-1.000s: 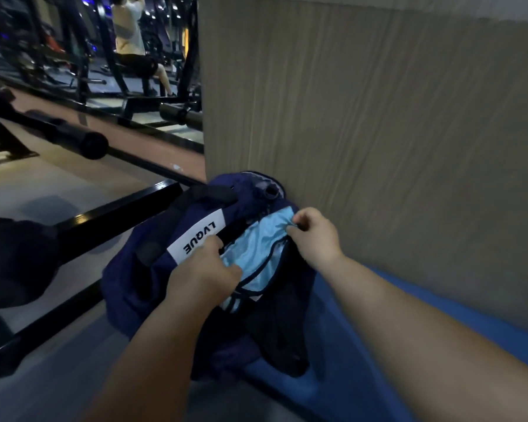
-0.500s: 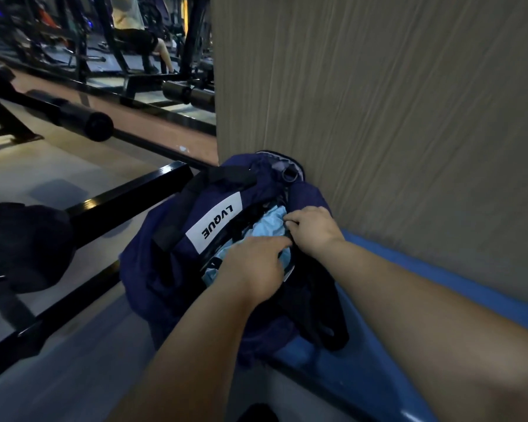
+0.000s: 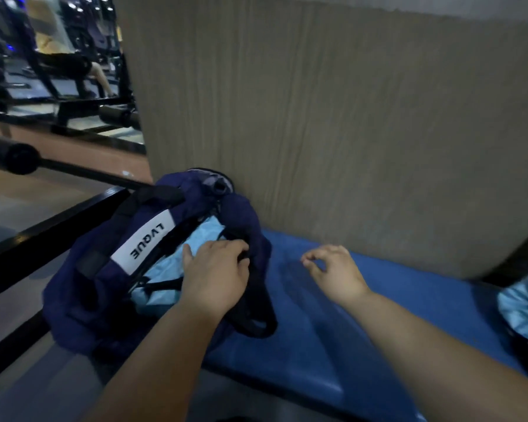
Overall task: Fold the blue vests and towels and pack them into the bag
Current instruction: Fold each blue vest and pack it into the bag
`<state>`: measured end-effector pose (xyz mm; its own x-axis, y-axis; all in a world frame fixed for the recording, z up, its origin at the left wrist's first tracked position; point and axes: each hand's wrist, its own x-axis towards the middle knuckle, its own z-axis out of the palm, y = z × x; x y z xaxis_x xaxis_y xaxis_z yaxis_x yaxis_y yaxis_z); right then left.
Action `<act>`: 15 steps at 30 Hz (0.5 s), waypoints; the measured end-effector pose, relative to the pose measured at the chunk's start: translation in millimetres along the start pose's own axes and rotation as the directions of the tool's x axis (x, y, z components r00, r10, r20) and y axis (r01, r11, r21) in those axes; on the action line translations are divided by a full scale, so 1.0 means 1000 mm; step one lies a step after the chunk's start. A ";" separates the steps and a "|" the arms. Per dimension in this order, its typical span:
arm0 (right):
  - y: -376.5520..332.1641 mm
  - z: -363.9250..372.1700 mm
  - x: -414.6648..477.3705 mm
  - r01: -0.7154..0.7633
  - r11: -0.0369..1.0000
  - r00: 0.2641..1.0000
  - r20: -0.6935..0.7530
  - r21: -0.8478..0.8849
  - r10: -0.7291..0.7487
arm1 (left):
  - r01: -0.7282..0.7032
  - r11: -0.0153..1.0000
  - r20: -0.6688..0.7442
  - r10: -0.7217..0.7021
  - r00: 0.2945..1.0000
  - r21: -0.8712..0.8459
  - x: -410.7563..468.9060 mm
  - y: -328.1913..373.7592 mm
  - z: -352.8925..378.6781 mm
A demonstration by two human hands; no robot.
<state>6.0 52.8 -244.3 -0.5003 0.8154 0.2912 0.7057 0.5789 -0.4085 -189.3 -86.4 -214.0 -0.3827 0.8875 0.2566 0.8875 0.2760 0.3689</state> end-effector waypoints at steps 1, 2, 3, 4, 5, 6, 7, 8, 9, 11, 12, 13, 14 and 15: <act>0.016 -0.011 -0.013 -0.051 0.999 0.999 0.002 0.000 0.051 | -0.047 0.998 -0.021 0.046 0.999 -0.036 -0.003 0.009 0.004; 0.031 -0.022 -0.028 -0.108 0.994 0.994 0.001 0.004 0.108 | -0.106 0.991 -0.044 0.103 0.994 -0.079 -0.006 0.019 0.010; 0.048 -0.032 -0.042 -0.173 0.985 0.985 -0.002 0.013 0.173 | -0.166 0.978 -0.065 0.159 0.985 -0.127 -0.009 0.031 0.015; 0.063 -0.043 -0.057 -0.233 0.972 0.972 -0.009 0.018 0.233 | -0.209 0.962 -0.056 0.202 0.978 -0.175 -0.012 0.046 0.021; 0.079 -0.054 -0.071 -0.285 0.958 0.958 -0.028 0.023 0.286 | -0.239 0.946 -0.016 0.241 0.970 -0.219 -0.015 0.063 0.027; 0.094 -0.066 -0.085 -0.336 0.942 0.940 -0.047 0.022 0.337 | -0.261 0.935 0.038 0.277 0.960 -0.241 -0.018 0.082 0.034; 0.107 -0.079 -0.098 -0.391 0.920 0.918 -0.062 0.002 0.391 | -0.289 0.926 0.097 0.319 0.943 -0.242 -0.020 0.103 0.041; 0.119 -0.090 -0.112 -0.446 0.894 0.894 -0.069 -0.044 0.443 | -0.329 0.917 0.155 0.368 0.917 -0.227 -0.022 0.124 0.049; 0.130 -0.102 -0.125 -0.490 0.865 0.871 -0.087 -0.102 0.483 | -0.375 0.899 0.202 0.420 0.885 -0.226 -0.024 0.147 0.057; 0.150 -0.122 -0.147 -0.529 0.825 0.848 -0.159 -0.198 0.506 | -0.426 0.861 0.287 0.498 0.819 -0.279 -0.026 0.193 0.073; 0.158 -0.130 -0.156 -0.526 0.817 0.848 -0.228 -0.236 0.479 | -0.427 0.850 0.333 0.517 0.789 -0.308 -0.026 0.217 0.080; 0.164 -0.139 -0.164 -0.522 0.811 0.844 -0.300 -0.266 0.445 | -0.428 0.834 0.362 0.540 0.760 -0.347 -0.027 0.241 0.087; 0.169 -0.146 -0.172 -0.524 0.799 0.832 -0.374 -0.293 0.409 | -0.417 0.820 0.383 0.558 0.737 -0.393 -0.030 0.264 0.093; 0.173 -0.154 -0.181 -0.527 0.781 0.822 -0.437 -0.337 0.366 | -0.410 0.799 0.392 0.582 0.713 -0.440 -0.033 0.285 0.099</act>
<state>296.4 5.2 -234.3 0.0663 0.8813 0.4680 0.9832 0.0221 -0.1809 102.0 -0.7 -205.6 0.3441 0.9377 0.0475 0.7529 -0.3058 0.5827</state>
